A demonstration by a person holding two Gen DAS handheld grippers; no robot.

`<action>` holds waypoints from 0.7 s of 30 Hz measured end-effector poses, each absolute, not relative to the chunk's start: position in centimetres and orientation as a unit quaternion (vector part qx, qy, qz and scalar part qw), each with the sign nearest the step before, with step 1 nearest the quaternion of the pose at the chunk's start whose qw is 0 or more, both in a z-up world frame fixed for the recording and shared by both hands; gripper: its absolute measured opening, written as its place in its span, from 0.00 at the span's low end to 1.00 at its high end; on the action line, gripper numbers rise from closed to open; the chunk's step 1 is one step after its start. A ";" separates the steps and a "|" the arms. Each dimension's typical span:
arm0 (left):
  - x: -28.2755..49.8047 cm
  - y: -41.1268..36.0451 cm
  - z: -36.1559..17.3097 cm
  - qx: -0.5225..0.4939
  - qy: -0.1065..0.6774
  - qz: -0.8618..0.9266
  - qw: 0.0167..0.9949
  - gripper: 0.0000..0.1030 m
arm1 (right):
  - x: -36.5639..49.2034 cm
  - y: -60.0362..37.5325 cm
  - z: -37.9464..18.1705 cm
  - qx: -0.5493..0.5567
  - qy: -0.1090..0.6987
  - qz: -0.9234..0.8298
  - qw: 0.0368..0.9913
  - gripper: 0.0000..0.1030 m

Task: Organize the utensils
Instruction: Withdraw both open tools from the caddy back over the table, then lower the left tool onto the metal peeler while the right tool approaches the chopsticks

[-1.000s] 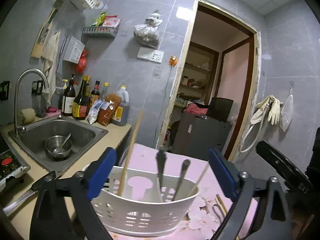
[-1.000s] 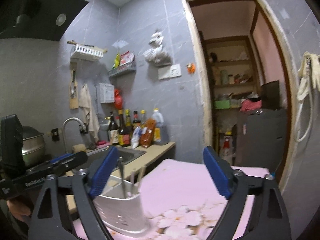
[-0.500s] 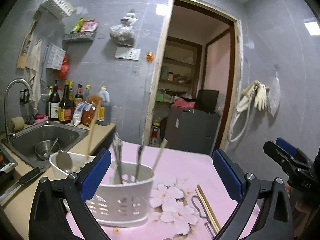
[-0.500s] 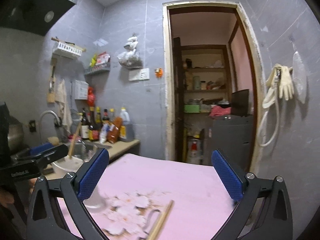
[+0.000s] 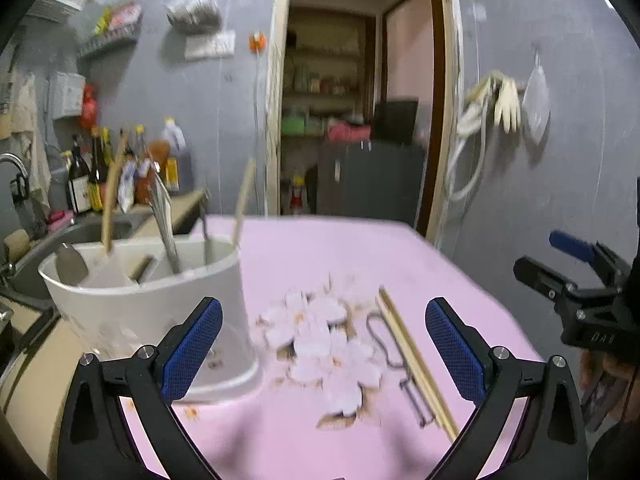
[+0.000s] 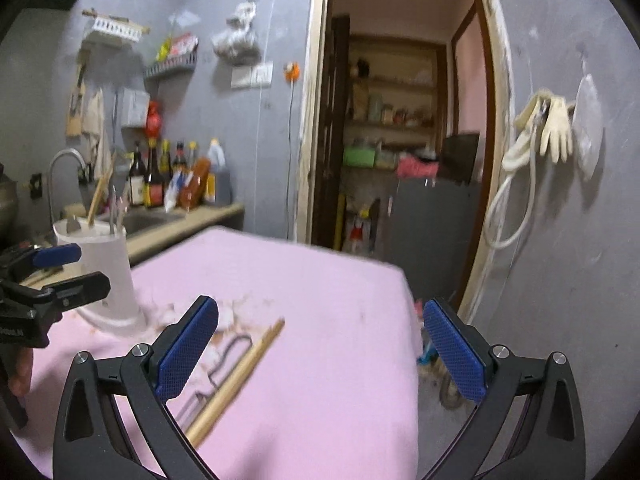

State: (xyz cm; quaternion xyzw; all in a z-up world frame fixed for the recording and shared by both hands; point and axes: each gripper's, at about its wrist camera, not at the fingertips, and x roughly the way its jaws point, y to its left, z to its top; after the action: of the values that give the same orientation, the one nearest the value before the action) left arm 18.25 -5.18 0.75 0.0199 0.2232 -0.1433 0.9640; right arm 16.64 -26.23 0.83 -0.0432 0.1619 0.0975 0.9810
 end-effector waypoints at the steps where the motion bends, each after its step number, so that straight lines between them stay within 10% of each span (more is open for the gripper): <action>1: 18.6 -5.6 0.3 0.025 0.239 -0.148 0.959 0.97 | 16.9 -26.4 0.5 -0.043 0.173 0.103 0.979 1.00; 6: 20.5 -6.6 -1.7 0.033 0.303 -0.165 0.938 0.96 | 18.6 -26.2 -1.2 -0.061 0.233 0.127 0.962 0.95; 14: 23.0 -8.7 -3.7 0.057 0.372 -0.183 0.908 0.90 | 21.2 -26.1 -3.9 -0.061 0.325 0.176 0.927 0.53; 21: 25.1 -10.1 -5.6 0.061 0.425 -0.204 0.880 0.66 | 23.0 -27.0 -5.2 -0.048 0.362 0.190 0.911 0.33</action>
State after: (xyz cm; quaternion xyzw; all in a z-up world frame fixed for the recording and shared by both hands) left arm 25.14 -10.10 -5.58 0.0605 0.4247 -0.2045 0.8799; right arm 22.95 -26.97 -5.18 -0.0481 0.3619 0.1901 0.9113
